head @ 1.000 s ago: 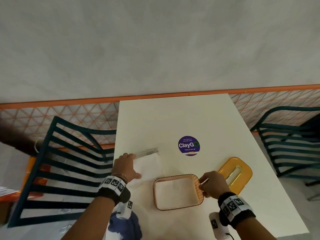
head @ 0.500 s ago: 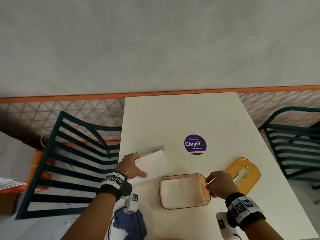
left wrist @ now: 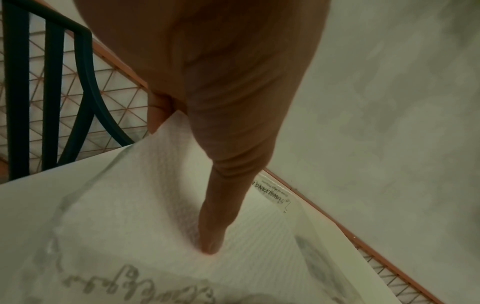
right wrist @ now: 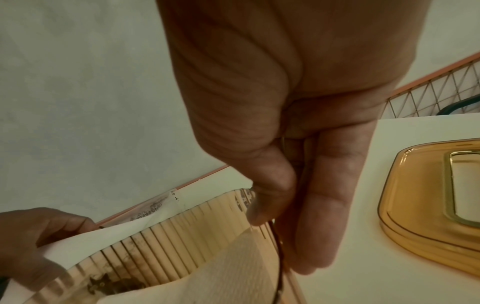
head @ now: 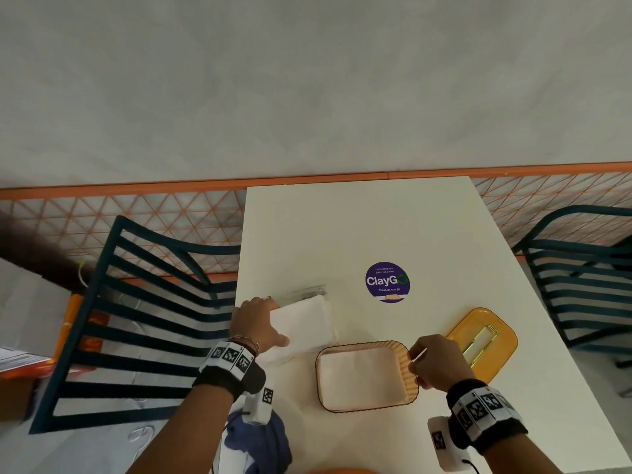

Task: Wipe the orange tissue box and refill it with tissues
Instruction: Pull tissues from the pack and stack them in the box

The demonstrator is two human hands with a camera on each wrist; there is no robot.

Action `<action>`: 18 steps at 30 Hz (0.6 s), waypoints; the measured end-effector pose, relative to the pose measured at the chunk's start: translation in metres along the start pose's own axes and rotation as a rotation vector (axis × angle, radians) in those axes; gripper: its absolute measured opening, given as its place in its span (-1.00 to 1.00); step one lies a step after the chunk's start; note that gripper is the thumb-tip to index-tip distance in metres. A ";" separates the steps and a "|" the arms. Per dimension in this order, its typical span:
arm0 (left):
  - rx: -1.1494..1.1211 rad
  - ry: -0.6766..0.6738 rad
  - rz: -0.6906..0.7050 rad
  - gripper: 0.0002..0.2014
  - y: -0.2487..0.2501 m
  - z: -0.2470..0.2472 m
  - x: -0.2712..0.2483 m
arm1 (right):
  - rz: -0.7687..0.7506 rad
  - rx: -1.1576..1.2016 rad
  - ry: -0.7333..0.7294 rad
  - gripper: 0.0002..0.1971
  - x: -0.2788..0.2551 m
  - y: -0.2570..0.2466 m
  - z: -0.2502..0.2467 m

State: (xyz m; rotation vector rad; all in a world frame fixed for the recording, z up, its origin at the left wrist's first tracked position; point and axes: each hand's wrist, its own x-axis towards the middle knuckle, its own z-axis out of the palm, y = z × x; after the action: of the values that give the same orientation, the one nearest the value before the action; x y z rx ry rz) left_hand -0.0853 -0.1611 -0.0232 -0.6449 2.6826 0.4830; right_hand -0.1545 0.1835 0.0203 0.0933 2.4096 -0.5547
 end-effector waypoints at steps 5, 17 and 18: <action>-0.237 -0.030 -0.031 -0.11 -0.002 -0.001 -0.001 | -0.010 -0.031 -0.004 -0.84 -0.001 -0.002 0.000; -0.985 -0.189 -0.050 -0.67 0.005 -0.027 -0.036 | -0.318 0.037 -0.009 0.01 -0.011 -0.034 0.000; -1.047 -0.224 -0.030 -0.66 0.009 -0.033 -0.043 | -0.361 0.123 -0.074 0.12 -0.014 -0.041 0.001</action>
State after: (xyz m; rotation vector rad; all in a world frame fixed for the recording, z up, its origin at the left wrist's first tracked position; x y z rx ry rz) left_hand -0.0621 -0.1508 0.0253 -0.7968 2.0433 1.8496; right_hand -0.1513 0.1467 0.0437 -0.3105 2.3293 -0.8538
